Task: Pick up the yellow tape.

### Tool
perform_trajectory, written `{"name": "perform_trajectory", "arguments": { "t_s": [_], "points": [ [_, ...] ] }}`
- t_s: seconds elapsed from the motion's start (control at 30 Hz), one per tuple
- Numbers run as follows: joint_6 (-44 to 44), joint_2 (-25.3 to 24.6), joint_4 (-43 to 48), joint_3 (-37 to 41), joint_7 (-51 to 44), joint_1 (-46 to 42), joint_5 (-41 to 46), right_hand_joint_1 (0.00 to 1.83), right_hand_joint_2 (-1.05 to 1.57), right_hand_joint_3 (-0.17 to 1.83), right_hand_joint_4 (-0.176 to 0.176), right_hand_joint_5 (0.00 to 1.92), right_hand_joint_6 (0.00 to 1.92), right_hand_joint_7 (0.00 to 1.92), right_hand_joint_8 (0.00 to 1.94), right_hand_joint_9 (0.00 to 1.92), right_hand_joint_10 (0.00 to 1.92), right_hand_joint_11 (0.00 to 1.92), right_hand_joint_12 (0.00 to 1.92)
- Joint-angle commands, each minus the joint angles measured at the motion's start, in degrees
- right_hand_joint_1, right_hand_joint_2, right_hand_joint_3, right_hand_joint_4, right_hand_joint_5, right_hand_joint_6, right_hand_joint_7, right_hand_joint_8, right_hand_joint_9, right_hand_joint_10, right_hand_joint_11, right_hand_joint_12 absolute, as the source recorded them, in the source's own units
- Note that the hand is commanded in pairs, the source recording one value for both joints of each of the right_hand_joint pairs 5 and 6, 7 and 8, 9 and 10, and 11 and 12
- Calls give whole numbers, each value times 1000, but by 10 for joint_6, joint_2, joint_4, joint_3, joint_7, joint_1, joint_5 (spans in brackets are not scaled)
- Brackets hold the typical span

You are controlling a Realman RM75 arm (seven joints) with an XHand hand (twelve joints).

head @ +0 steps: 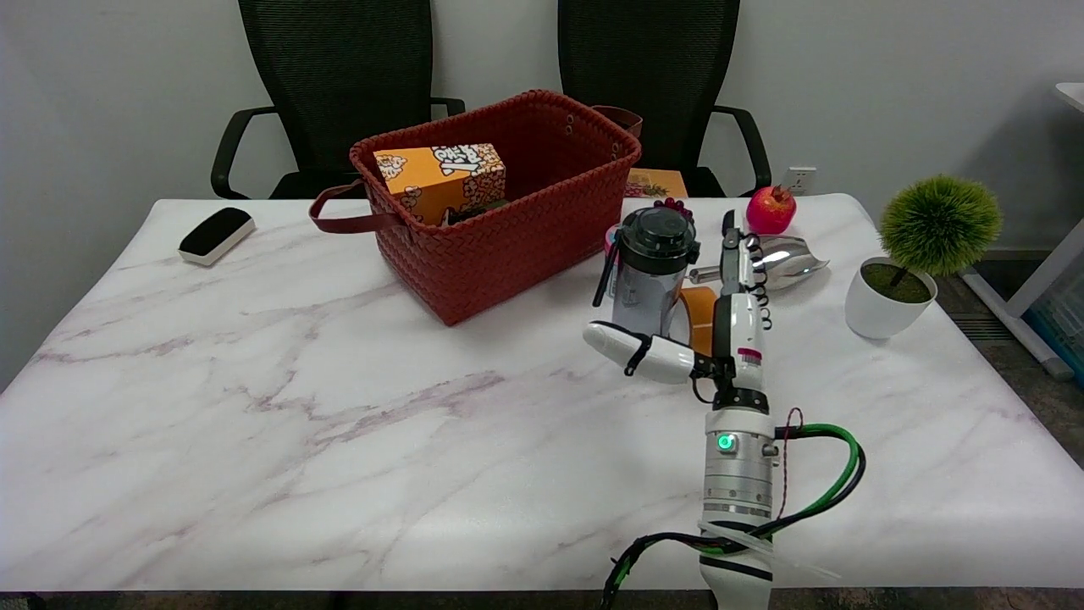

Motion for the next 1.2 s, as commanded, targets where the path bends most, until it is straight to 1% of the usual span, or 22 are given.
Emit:
{"name": "perform_trajectory", "arguments": {
  "t_s": [0.03, 0.37, 0.93, 1.13, 1.2],
  "points": [
    [-54, 8, -9, -2, 43, -2, 31, 860, 230, 115, 0, 0, 0, 0, 0, 0, 0, 0, 0],
    [-71, 8, 2, -4, 43, -2, 29, 858, 228, 114, 0, 0, 0, 0, 0, 0, 0, 0, 0],
    [4, 40, 12, 2, 34, -20, 32, 912, 158, 102, 0, 0, 0, 0, 0, 0, 0, 0, 0],
    [6, 45, 9, 6, 7, -25, 58, 919, 120, 113, 0, 0, 0, 0, 0, 0, 0, 0, 0],
    [6, 45, 8, 6, -8, -25, 68, 958, 100, 118, 0, 0, 0, 0, 0, 0, 0, 0, 0]
  ]
}}
